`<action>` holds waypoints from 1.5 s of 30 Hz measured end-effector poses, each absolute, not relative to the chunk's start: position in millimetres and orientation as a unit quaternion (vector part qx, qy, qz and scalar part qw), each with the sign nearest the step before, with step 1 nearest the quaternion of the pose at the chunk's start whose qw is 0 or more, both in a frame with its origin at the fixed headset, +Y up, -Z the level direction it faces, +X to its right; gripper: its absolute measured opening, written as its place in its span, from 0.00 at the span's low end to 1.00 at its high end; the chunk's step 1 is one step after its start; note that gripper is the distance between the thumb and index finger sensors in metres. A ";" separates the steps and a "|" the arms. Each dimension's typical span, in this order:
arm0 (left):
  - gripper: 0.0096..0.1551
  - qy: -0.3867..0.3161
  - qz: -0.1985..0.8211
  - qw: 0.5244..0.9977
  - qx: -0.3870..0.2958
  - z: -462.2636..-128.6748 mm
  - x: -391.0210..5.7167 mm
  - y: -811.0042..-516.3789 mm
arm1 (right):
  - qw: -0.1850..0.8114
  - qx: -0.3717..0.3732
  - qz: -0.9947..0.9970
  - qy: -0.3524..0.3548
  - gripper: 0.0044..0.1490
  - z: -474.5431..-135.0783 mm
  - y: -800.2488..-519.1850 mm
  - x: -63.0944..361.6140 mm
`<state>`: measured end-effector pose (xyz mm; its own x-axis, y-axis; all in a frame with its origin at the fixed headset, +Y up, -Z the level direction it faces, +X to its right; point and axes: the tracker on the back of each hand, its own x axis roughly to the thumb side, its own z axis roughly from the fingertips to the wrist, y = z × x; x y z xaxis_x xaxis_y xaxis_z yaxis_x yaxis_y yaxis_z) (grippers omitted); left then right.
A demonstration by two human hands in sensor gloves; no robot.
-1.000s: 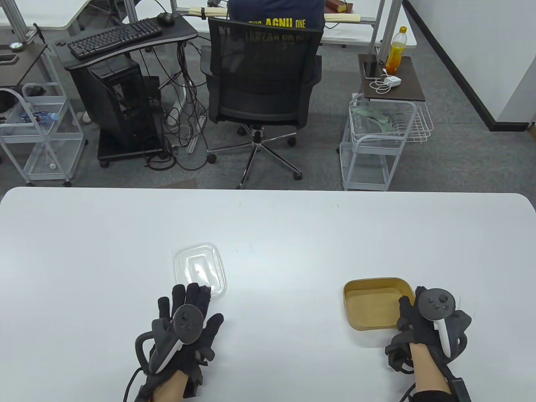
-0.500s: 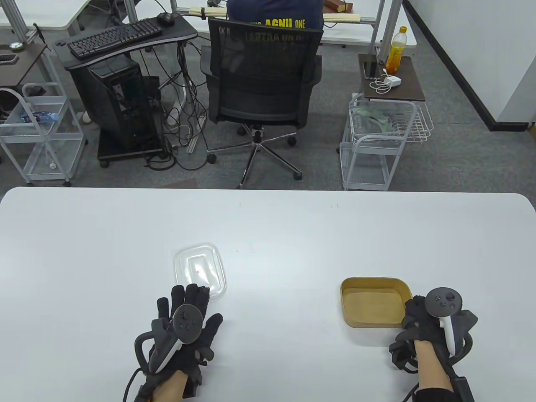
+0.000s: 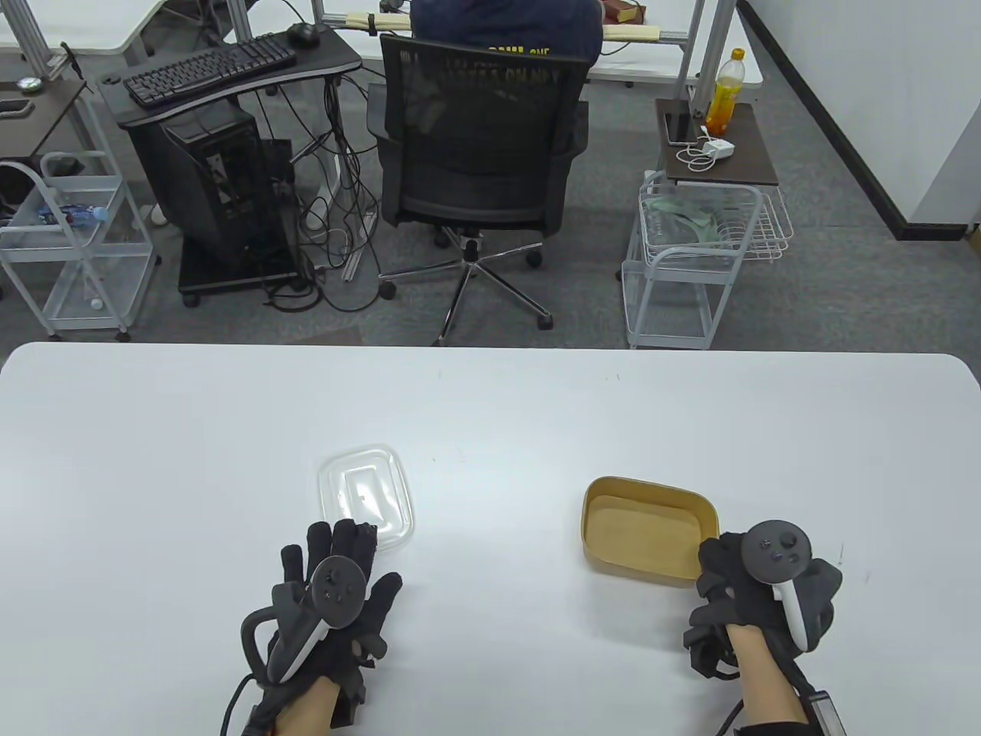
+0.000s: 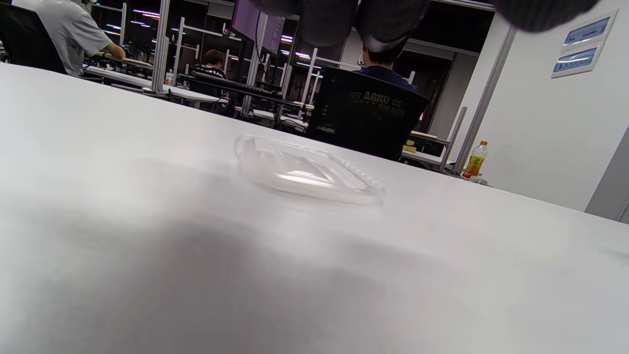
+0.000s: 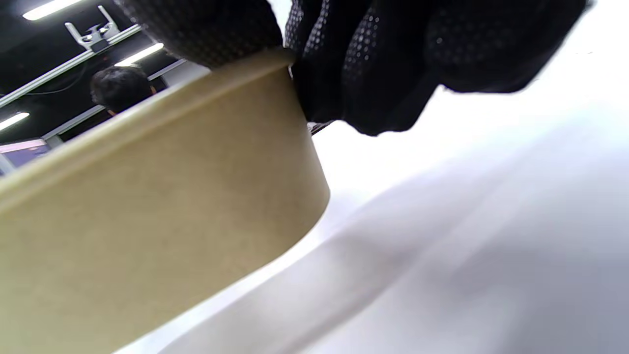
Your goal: Cover the takeout box
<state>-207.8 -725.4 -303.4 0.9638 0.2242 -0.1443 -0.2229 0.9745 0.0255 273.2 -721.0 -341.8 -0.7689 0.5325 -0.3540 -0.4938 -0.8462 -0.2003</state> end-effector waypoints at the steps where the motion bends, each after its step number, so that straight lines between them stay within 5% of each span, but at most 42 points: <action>1: 0.44 0.073 0.113 0.991 0.005 -303.5 -207.7 -725.3 | 0.270 -0.194 0.942 -0.047 0.27 -341.9 -720.2 266.9; 14: 0.45 0.073 0.112 0.991 0.007 -304.9 -207.0 -725.9 | 0.214 -0.104 0.971 -0.004 0.28 -344.1 -728.8 194.7; 45: 0.44 0.069 0.108 0.992 0.001 -305.8 -204.1 -727.8 | 0.157 -0.034 0.987 0.019 0.30 -339.4 -744.8 143.7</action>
<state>-204.1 -727.8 -305.8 0.9669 0.2149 -0.1372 -0.2145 0.9766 0.0178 143.7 -744.8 -339.4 -0.9481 0.3095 -0.0730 -0.3120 -0.9497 0.0260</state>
